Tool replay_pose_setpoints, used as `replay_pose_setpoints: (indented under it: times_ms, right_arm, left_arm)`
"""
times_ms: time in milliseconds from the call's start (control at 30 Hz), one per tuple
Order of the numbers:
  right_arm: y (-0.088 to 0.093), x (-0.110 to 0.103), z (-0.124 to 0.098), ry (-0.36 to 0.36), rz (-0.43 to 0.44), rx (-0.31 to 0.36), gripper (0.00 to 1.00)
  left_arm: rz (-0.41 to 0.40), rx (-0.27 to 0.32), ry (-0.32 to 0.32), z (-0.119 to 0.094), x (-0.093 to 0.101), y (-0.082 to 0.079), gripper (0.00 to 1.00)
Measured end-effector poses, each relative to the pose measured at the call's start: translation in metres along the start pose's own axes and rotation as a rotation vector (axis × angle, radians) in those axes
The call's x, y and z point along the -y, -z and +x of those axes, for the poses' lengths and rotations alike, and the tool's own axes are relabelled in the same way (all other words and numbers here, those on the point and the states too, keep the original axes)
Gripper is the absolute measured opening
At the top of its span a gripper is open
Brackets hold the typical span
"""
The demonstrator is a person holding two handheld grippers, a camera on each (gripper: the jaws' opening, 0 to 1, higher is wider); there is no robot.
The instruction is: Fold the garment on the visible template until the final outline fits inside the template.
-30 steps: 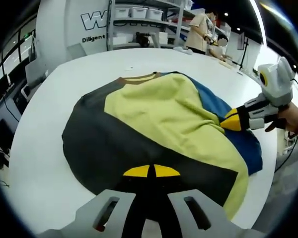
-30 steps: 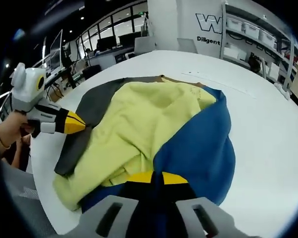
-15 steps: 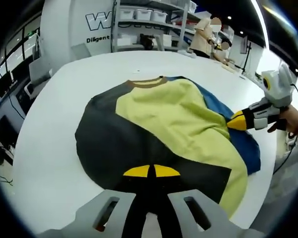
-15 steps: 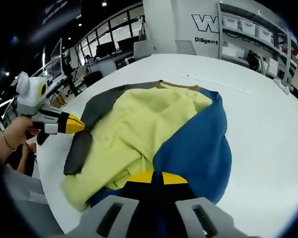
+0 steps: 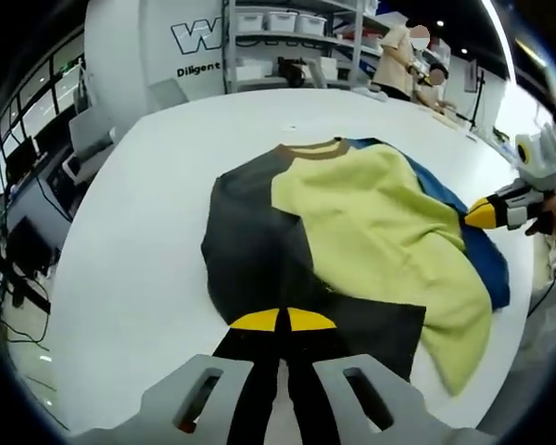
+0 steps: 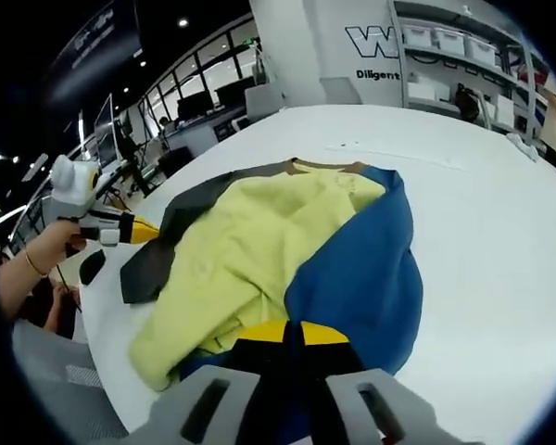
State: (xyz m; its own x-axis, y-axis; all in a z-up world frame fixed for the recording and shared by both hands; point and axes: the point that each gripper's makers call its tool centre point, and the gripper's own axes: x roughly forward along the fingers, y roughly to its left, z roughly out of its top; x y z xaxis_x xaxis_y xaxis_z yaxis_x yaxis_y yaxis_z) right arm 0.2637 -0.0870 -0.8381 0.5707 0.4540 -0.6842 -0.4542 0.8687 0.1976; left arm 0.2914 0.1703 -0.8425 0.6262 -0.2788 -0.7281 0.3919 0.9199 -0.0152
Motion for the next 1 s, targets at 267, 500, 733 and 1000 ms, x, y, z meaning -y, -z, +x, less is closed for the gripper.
replay_pose_setpoints:
  times_ms: [267,500,733,1000]
  right_arm:
    - [-0.011,0.005,-0.013,0.0,0.034,0.023,0.0]
    - [-0.013,0.01,-0.02,0.007,0.04,0.031,0.0]
    - [-0.016,0.012,-0.026,0.015,0.036,0.039,0.0]
    - [-0.02,0.029,-0.039,0.058,0.02,0.035,0.0]
  left_arm:
    - [0.007,-0.016,-0.034,-0.002,-0.014,0.003,0.0]
    - [0.002,-0.033,-0.055,-0.001,-0.022,0.006,0.0]
    - [0.017,-0.052,-0.073,0.0,-0.028,0.009,0.0]
    - [0.033,-0.066,-0.091,0.002,-0.039,0.007,0.0]
